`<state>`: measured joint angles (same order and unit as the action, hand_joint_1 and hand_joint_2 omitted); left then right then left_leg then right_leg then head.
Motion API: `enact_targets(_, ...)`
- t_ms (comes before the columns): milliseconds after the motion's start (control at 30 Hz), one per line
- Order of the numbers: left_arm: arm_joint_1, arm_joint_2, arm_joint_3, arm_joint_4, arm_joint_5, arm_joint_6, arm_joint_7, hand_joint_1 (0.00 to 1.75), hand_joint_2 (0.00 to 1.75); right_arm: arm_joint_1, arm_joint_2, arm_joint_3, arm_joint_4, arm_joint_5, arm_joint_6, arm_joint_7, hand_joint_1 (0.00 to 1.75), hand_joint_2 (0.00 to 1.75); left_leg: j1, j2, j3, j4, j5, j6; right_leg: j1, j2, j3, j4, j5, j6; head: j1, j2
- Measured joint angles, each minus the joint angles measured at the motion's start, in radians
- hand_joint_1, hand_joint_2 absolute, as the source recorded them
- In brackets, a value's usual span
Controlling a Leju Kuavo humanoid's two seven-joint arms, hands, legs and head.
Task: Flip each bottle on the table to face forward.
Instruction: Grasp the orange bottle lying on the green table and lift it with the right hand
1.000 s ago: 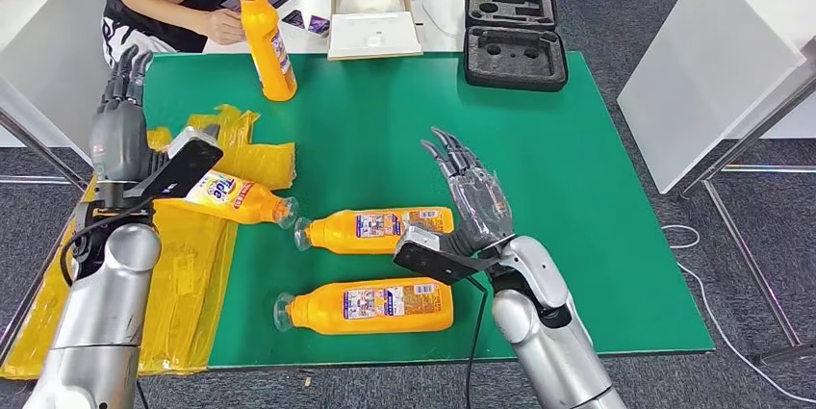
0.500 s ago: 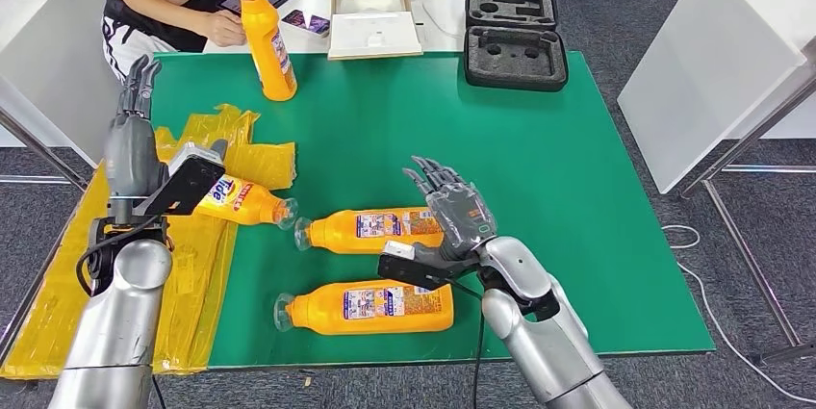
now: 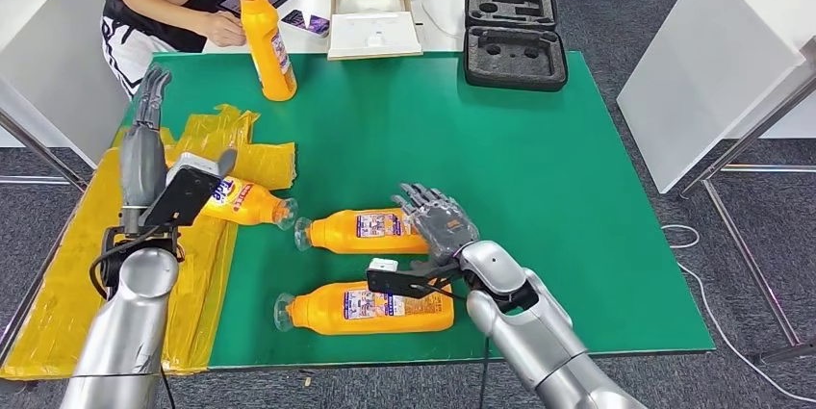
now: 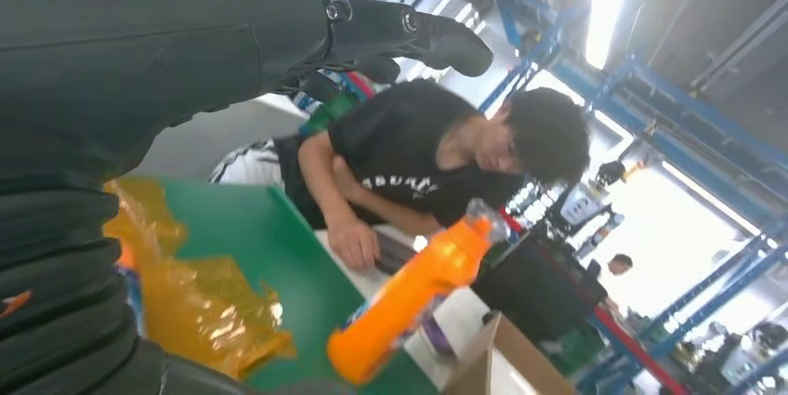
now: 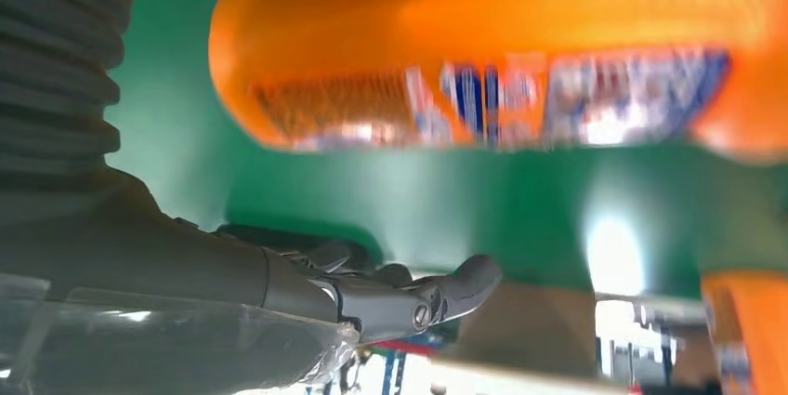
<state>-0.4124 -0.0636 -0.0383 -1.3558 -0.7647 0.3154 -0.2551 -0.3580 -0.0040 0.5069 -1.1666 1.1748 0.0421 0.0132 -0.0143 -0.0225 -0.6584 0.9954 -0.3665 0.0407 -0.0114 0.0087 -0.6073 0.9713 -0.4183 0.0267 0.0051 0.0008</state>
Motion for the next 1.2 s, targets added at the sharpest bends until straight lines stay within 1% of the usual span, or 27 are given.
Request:
enact_targets(267,0.037,-0.001,0.000,-0.030,0.173,-0.094,-0.055,0.00,1.75,-0.017,-0.008,0.024,0.071,0.017,-0.003,0.019,0.00,1.75,0.000,0.000,0.000,0.000,0.000,0.000,0.000,0.000,0.000,0.000,0.000,0.000,0.000,0.000)
enact_targets(433,0.066,-0.007,0.008,-0.077,0.456,-0.249,-0.080,0.00,1.75,-0.042,-0.013,0.037,0.126,0.057,-0.004,0.081,0.00,1.75,0.000,0.000,0.000,0.000,0.000,0.000,0.000,0.000,0.000,0.000,0.000,0.000,0.000,0.000)
enact_targets(500,0.075,-0.009,0.016,-0.099,0.526,-0.285,-0.081,0.00,1.75,-0.052,-0.014,0.039,0.151,0.062,-0.004,0.090,0.00,1.75,0.000,0.000,0.000,0.000,0.000,0.000,0.000,0.000,0.000,0.000,0.000,0.000,0.000,0.000)
enact_targets(533,0.078,-0.010,0.019,-0.108,0.543,-0.294,-0.081,0.00,1.75,-0.056,-0.013,0.039,0.162,0.063,-0.004,0.092,0.07,1.75,0.000,0.000,0.000,0.000,0.000,0.000,0.000,0.000,0.000,0.000,0.000,0.000,0.000,0.000)
enact_targets(567,0.081,-0.011,0.022,-0.117,0.552,-0.299,-0.081,0.00,1.75,-0.061,-0.013,0.039,0.172,0.063,-0.004,0.094,0.43,1.75,0.000,0.000,0.000,0.000,0.000,0.000,0.000,0.000,0.000,0.000,0.000,0.000,0.000,0.000)
enact_targets(600,0.085,-0.012,0.023,-0.125,0.556,-0.303,-0.081,0.00,1.75,-0.065,-0.013,0.039,0.181,0.063,-0.004,0.095,0.68,1.75,0.000,0.000,0.000,0.000,0.000,0.000,0.000,0.000,0.000,0.000,0.000,0.000,0.000,0.000)
enact_targets(667,0.091,-0.013,0.023,-0.137,0.557,-0.306,-0.084,0.00,1.75,-0.074,-0.011,0.039,0.201,0.062,-0.005,0.099,1.38,1.75,0.000,0.000,0.000,0.000,0.000,0.000,0.000,0.000,0.000,0.000,0.000,0.000,0.000,0.000)
enact_targets(700,0.094,-0.015,0.023,-0.142,0.556,-0.306,-0.086,0.00,1.75,-0.077,-0.010,0.037,0.212,0.060,-0.006,0.100,1.45,1.75,0.000,0.000,0.000,0.000,0.000,0.000,0.000,0.000,0.000,0.000,0.000,0.000,0.000,0.000)
enact_targets(733,0.096,-0.016,0.023,-0.146,0.554,-0.306,-0.088,0.00,1.75,-0.080,-0.009,0.034,0.223,0.058,-0.008,0.101,1.64,1.75,0.000,0.000,0.000,0.000,0.000,0.000,0.000,0.000,0.000,0.000,0.000,0.000,0.000,0.000)
enact_targets(767,0.098,-0.017,0.023,-0.149,0.551,-0.305,-0.090,0.00,1.75,-0.083,-0.008,0.031,0.233,0.055,-0.011,0.101,1.71,1.75,0.000,0.000,0.000,0.000,0.000,0.000,0.000,0.000,0.000,0.000,0.000,0.000,0.000,0.000)
enact_targets(900,0.099,-0.019,0.019,-0.157,0.539,-0.301,-0.095,0.00,1.75,-0.095,-0.006,0.020,0.264,0.049,-0.024,0.097,1.75,1.75,0.000,0.000,0.001,0.000,0.000,0.000,0.000,0.000,0.001,0.000,0.000,0.000,0.000,0.000)
enact_targets(1200,0.106,-0.022,0.019,-0.158,0.537,-0.298,-0.096,0.00,1.75,-0.095,0.005,-0.014,0.283,0.032,-0.061,0.078,1.75,1.75,0.000,0.000,0.002,0.000,0.000,0.000,0.000,0.000,0.001,0.000,0.000,0.000,0.000,0.000)
